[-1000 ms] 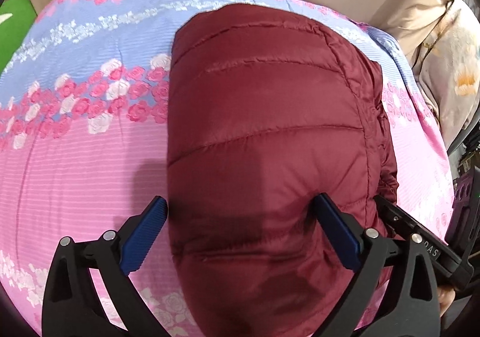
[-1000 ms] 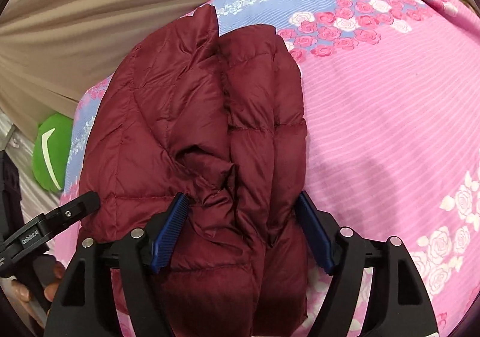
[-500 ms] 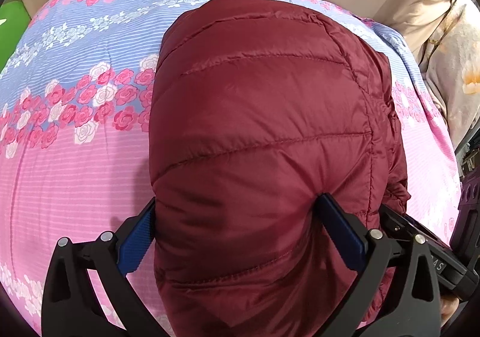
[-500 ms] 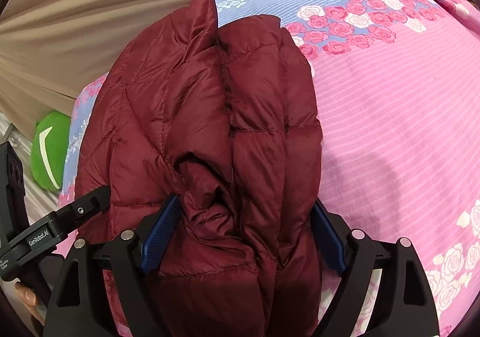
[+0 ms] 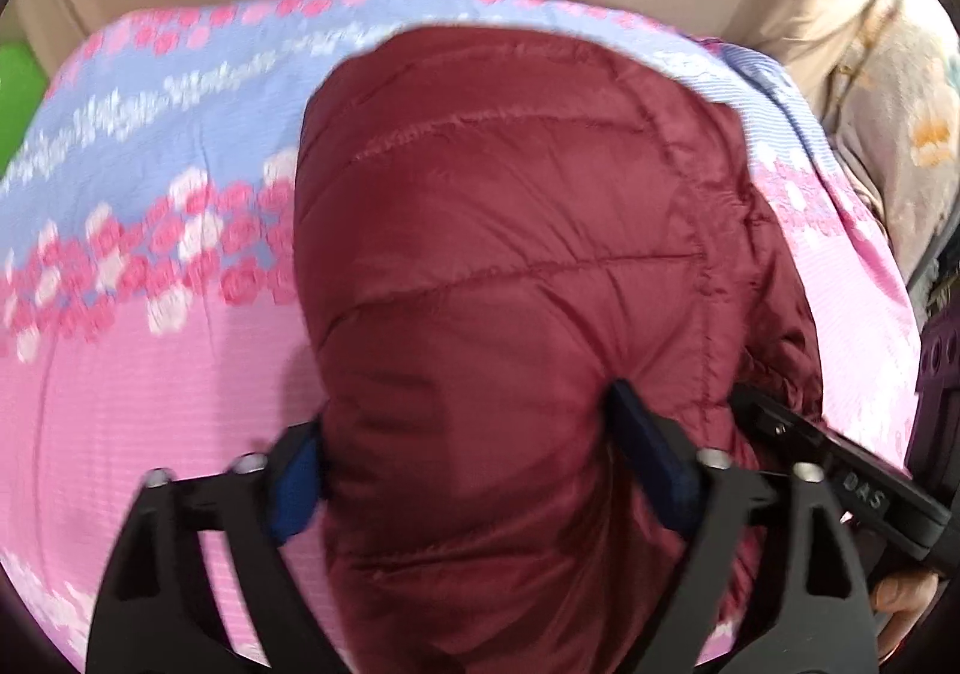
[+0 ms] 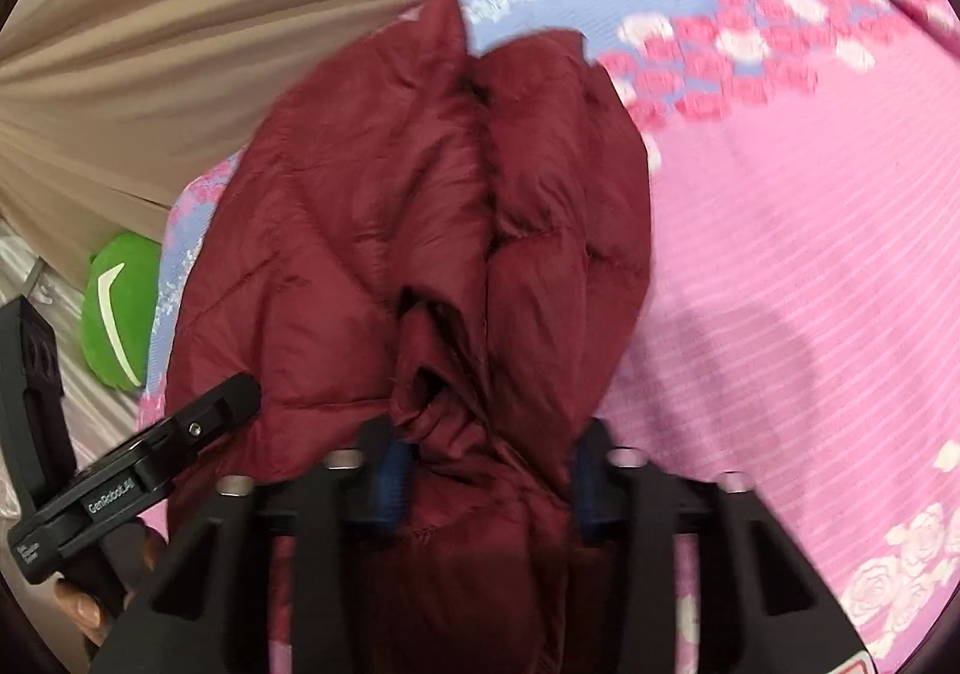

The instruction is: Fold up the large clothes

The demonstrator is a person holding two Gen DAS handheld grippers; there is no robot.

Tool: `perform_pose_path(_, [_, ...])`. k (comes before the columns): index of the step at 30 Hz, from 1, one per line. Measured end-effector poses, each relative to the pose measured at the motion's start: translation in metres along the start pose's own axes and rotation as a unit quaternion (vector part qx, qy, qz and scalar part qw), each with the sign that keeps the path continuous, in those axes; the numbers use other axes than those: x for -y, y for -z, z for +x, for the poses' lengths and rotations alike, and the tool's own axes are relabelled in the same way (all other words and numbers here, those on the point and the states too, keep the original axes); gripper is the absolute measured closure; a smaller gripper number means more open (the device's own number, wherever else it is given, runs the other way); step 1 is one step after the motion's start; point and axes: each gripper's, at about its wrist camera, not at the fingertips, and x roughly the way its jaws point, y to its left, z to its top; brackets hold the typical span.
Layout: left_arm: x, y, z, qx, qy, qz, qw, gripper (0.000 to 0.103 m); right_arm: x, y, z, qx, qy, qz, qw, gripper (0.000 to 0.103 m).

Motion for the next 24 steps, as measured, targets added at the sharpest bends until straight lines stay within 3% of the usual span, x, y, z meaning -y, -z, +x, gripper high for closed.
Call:
perform_pose_path(4, [0.004,-0.012,-0.034,0.036,0.023,0.024,0.9988,0.062,-0.028,-0.001,-0.032,0.045,0.004,-0.032,0.998,0.088])
perform_pose_path(7, [0.009,-0.022,-0.073,0.081,0.048,0.045,0.9946,0.07,-0.053,0.0,-0.063,0.09,-0.003,-0.058,0.994,0.09])
perform_pose_path(10, [0.014,-0.029,-0.119,0.137,0.067,0.068,0.986,0.073,-0.083,0.001,-0.106,0.149,-0.031,-0.086,0.985,0.09])
perform_pose_path(17, [-0.006,-0.037,-0.217,0.276,0.078,0.082,0.9545,0.075,-0.173,0.002,-0.181,0.277,-0.072,-0.189,0.939,0.09])
perform_pose_path(21, [-0.046,-0.044,-0.253,0.339,0.073,0.058,0.9364,0.074,-0.218,-0.011,-0.183,0.316,-0.108,-0.227,0.915,0.09])
perform_pose_path(24, [-0.082,-0.046,-0.243,0.349,0.044,0.039,0.9352,0.074,-0.244,-0.027,-0.151,0.308,-0.12,-0.236,0.914,0.09])
